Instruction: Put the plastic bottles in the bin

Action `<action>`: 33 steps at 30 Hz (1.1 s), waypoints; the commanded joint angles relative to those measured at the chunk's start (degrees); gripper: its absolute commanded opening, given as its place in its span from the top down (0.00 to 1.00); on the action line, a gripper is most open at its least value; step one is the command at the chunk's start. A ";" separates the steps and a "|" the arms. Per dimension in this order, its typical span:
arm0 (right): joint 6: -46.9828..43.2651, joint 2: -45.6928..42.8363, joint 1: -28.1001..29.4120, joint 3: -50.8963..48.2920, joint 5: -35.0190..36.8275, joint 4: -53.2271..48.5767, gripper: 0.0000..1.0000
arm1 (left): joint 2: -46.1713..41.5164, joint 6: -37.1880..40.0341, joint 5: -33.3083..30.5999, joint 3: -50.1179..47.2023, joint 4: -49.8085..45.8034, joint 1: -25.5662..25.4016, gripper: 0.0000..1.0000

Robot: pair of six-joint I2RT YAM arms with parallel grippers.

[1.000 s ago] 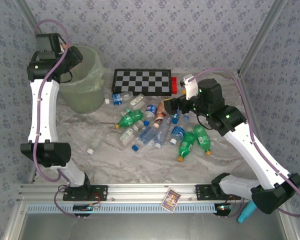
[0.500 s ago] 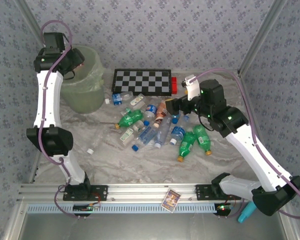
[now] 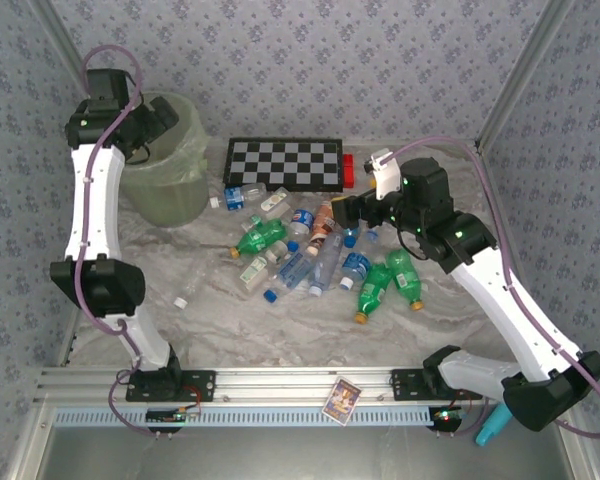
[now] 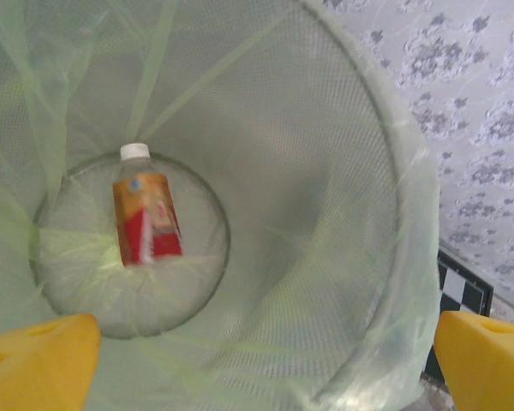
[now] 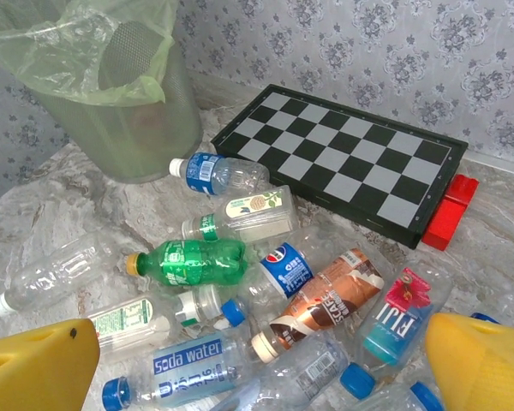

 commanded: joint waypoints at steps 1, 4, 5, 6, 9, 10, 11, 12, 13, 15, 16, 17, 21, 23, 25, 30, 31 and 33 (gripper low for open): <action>-0.13 0.48 -1.02 -0.58 -2.59 2.56 0.01 | -6.65 0.61 -0.26 -4.76 1.14 -0.58 0.00; 0.69 1.83 -1.52 -0.08 -3.26 3.14 0.01 | -11.67 1.37 0.52 -12.29 4.10 -0.64 0.00; 1.02 2.37 -1.67 0.21 -3.20 3.41 0.01 | -13.36 1.55 0.45 -14.76 4.91 -0.70 0.00; 1.51 2.99 -1.78 0.46 -3.14 3.61 0.01 | -15.31 1.71 0.33 -17.59 6.02 -0.67 0.00; 2.60 4.90 -2.09 1.91 -2.63 4.73 0.01 | -21.33 2.07 -0.41 -26.25 9.08 -0.72 0.00; 2.88 5.40 -2.06 2.57 -2.72 4.92 0.01 | -23.44 2.35 -0.43 -29.48 10.16 -0.68 0.00; 3.19 5.93 -1.99 3.03 -2.91 4.92 0.01 | -25.27 2.74 -0.23 -32.08 10.81 -0.70 0.00; 3.47 6.34 -1.88 3.56 -3.09 4.88 0.01 | -27.27 2.93 0.01 -35.21 11.52 -0.60 0.00; 3.60 6.70 -1.76 3.86 -3.17 4.93 0.01 | -29.16 2.68 0.06 -37.82 12.11 -0.43 0.00; 3.41 7.06 -1.40 4.05 -3.14 4.76 0.00 | -33.11 2.28 2.33 -44.23 14.21 1.08 0.00; 3.06 7.16 -1.22 3.85 -2.95 4.84 0.01 | -34.68 2.48 2.74 -46.98 14.93 1.59 0.00; 2.91 7.32 -1.10 3.62 -2.56 4.84 0.00 | -35.62 3.14 2.78 -48.85 15.05 1.54 0.00; 3.22 8.29 -1.25 3.49 -1.59 4.31 0.01 | -38.22 3.07 3.52 -54.96 13.85 1.52 0.00; 3.59 8.64 -1.26 3.00 -1.44 5.13 0.01 | -38.76 2.65 3.32 -57.20 13.03 1.47 0.00; 4.21 9.20 -1.25 2.68 -1.64 6.36 0.01 | -39.14 2.20 3.18 -59.48 12.00 1.33 0.00; 5.54 10.84 -0.84 3.45 -2.56 7.19 0.01 | -39.93 2.69 2.18 -65.49 12.21 -1.62 0.00; 5.55 10.98 -0.83 3.49 -2.56 7.23 0.01 | -39.94 2.72 1.42 -66.52 12.15 -2.53 0.00; 5.68 11.46 -0.58 3.75 -2.30 7.68 0.01 | -39.76 2.76 0.66 -68.20 12.22 -4.21 0.00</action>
